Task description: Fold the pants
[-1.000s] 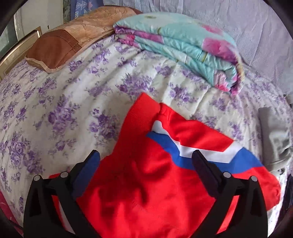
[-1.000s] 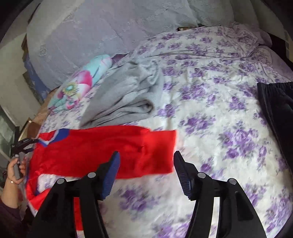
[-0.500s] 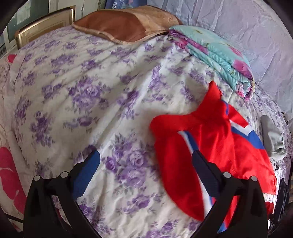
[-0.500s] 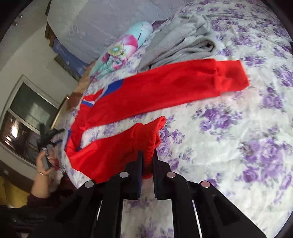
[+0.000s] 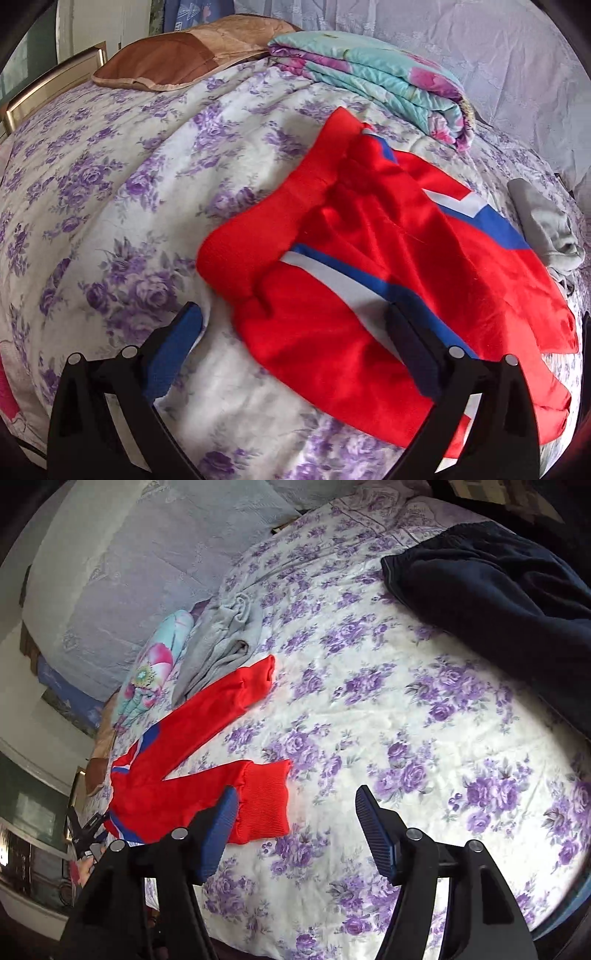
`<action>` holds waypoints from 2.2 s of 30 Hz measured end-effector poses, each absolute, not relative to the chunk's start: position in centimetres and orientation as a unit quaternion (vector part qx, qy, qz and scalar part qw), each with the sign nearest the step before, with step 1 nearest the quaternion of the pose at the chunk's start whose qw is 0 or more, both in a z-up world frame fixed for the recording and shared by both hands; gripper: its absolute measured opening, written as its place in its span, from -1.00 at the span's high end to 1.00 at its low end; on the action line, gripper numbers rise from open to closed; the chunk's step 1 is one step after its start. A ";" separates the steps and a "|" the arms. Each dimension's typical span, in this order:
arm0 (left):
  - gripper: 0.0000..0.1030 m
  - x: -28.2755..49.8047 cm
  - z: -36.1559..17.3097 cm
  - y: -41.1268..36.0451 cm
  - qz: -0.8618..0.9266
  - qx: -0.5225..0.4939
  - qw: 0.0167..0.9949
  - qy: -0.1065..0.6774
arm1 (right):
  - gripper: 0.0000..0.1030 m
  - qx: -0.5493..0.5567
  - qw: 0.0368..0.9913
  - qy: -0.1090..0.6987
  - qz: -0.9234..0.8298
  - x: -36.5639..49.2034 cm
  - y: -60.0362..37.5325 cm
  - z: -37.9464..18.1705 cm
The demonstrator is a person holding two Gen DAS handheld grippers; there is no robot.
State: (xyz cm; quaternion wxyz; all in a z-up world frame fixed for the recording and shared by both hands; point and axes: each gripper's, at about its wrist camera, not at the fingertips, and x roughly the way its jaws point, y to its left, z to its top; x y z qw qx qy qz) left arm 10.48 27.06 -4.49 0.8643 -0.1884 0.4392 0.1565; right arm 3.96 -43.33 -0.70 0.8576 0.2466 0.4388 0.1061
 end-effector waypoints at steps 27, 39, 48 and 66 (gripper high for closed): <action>0.47 2.5 -3.2 25.7 0.175 -0.193 0.851 0.456 | 0.56 0.173 0.814 0.528 0.173 4.0 -38.9 -4.5; -0.61 6.0 6.1 29.0 0.238 -0.160 0.888 0.360 | -0.47 0.193 0.883 0.405 0.136 15.7 -40.6 0.6; -0.66 20.7 -3.6 31.4 0.188 -0.225 0.833 0.470 | 0.31 0.158 0.844 0.494 0.138 27.2 -33.5 -6.1; -0.84 24.8 -5.2 26.3 0.169 -0.156 0.851 0.473 | -0.07 0.132 0.883 0.449 0.039 26.5 -39.0 -3.8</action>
